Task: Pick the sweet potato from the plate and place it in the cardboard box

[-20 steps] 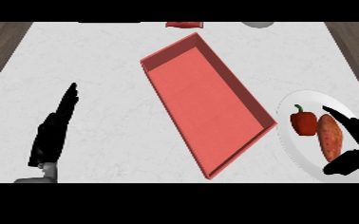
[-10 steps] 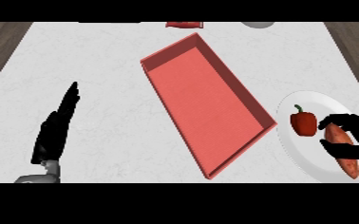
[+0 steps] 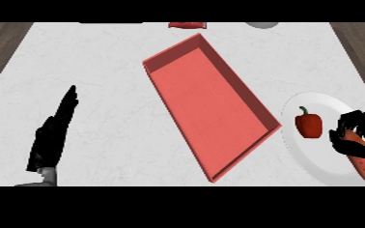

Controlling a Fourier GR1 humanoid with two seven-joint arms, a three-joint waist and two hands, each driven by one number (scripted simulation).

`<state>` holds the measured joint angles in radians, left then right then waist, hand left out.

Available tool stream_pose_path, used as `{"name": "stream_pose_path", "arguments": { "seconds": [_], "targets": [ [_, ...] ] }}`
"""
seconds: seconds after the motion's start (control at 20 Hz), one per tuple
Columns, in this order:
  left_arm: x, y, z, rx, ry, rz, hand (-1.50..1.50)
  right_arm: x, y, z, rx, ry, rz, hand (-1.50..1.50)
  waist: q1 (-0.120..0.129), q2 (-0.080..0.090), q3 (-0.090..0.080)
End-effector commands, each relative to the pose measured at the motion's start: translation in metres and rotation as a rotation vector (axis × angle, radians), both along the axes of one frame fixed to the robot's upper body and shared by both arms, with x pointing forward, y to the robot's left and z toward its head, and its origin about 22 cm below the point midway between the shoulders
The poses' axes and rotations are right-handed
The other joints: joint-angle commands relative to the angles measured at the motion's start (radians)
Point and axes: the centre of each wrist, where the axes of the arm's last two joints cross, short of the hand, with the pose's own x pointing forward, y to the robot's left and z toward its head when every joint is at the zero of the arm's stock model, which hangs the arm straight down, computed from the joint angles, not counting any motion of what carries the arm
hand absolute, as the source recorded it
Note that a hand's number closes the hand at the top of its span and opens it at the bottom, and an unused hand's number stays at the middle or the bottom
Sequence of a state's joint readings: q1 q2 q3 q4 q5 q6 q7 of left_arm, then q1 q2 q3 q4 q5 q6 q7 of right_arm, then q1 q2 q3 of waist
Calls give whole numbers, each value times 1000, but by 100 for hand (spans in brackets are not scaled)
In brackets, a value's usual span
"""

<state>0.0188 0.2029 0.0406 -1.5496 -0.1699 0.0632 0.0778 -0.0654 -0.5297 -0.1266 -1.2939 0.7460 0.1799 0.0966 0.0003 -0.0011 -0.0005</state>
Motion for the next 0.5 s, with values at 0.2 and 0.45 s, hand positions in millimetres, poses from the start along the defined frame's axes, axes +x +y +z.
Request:
{"name": "stream_pose_path", "arguments": {
  "seconds": [0.2,0.45],
  "targets": [
    [-11,17,14,9,-2,0,0,-30,64,9,-171,-130,126,150,-6,-4,0],
    [-19,6,4,1,5,-3,0,-44,73,55,-244,-219,117,150,-6,-3,0]
  ]
}}
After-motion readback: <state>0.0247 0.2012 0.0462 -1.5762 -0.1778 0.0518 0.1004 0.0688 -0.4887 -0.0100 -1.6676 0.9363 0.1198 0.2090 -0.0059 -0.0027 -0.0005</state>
